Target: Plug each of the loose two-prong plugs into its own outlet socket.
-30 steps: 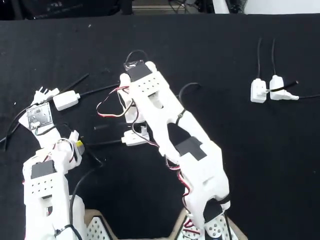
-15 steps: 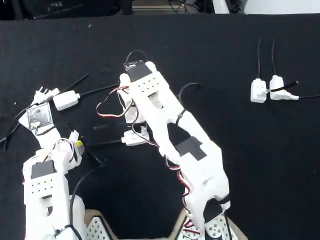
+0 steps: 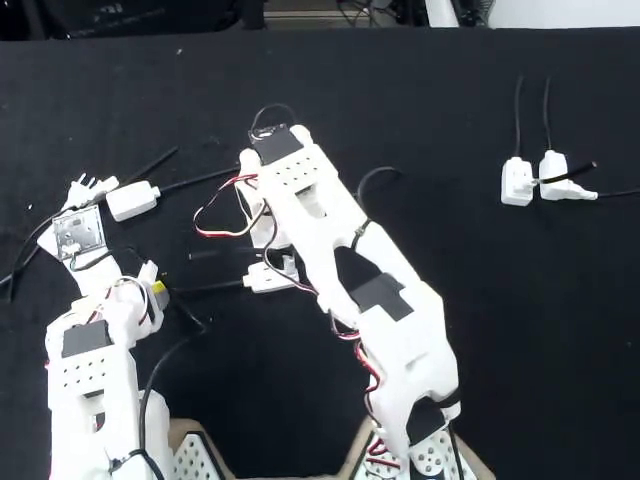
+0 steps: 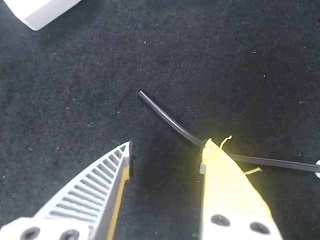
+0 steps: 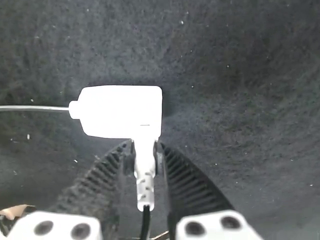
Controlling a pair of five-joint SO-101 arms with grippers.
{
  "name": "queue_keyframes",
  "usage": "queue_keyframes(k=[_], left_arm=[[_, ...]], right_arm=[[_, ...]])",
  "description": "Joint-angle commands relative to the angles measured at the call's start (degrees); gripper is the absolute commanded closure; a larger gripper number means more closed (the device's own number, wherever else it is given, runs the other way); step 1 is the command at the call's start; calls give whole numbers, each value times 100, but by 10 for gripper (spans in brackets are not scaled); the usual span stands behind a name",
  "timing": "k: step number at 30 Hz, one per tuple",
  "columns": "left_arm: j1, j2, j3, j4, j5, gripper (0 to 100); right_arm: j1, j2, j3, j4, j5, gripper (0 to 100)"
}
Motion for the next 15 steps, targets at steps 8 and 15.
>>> queue_keyframes(k=[8, 15], left_arm=[[-66, -35, -66, -62, 62, 766], [-66, -35, -66, -62, 62, 766]], right_arm=[[26, 101, -31, -167, 62, 988], [-18, -233, 523, -826, 281, 988]])
